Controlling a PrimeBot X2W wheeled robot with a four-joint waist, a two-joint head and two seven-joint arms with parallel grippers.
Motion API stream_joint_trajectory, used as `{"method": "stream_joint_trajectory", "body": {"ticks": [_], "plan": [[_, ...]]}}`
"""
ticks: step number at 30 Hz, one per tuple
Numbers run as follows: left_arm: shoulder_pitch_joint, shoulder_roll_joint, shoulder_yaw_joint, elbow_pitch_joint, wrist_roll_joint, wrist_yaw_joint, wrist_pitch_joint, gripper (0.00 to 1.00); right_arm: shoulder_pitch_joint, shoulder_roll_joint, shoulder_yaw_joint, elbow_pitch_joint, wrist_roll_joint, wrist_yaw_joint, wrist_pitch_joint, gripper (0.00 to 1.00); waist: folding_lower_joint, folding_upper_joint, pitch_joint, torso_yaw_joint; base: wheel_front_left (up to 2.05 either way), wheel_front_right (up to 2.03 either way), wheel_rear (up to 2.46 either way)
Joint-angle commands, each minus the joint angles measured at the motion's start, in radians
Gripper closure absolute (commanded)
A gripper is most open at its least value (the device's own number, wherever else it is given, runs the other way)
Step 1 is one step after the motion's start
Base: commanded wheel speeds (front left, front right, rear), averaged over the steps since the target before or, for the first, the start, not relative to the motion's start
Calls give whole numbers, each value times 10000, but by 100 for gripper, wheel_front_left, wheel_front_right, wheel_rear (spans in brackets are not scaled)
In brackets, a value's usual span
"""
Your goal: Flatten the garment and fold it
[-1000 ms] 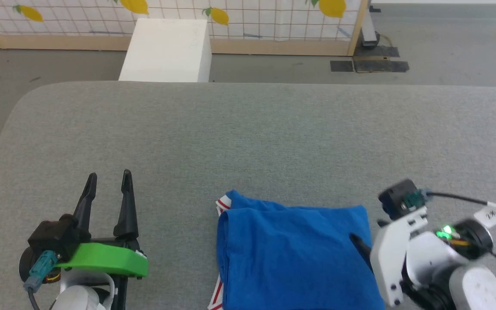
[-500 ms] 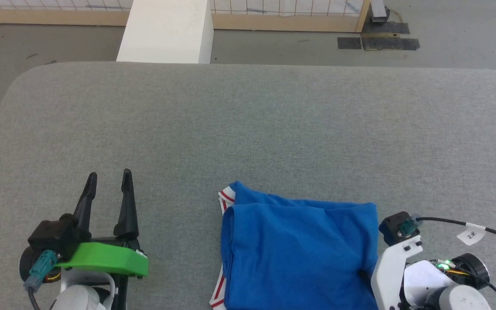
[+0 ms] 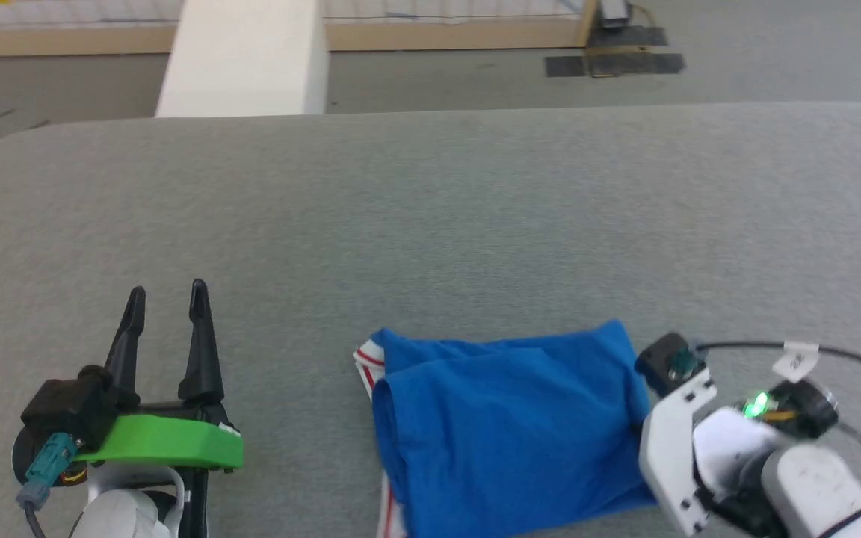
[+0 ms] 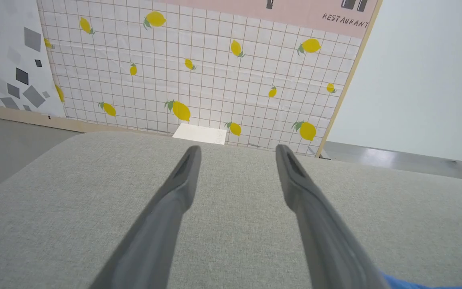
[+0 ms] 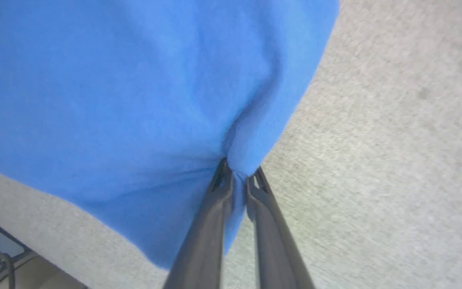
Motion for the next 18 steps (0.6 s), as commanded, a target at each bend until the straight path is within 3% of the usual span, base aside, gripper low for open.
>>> {"method": "stream_joint_trajectory", "body": {"ticks": [1, 9, 13, 18], "plan": [[-6, -62, 35, -80, 112, 9, -35, 0, -504, -433, 170, -21, 143, -19, 45, 100, 0, 0, 282, -1338, 0, 0, 0], [-606, -46, -10, -53, 293, -124, -34, 0, -2496, -1609, 876, 767, 1028, -19, -223, 100, 0, 0, 824, -3673, 0, 0, 0], [-934, 124, -21, -149, 466, -63, 90, 0, -3359, -1867, 707, 1563, 1121, -19, -687, 100, 0, 0, 1246, -4147, 0, 0, 0], [-1254, 366, 64, -514, 656, 110, 355, 0, -4116, -2229, -48, 2619, 986, -19, -1338, 100, 0, 0, 1961, -4035, 0, 0, 0]]}}
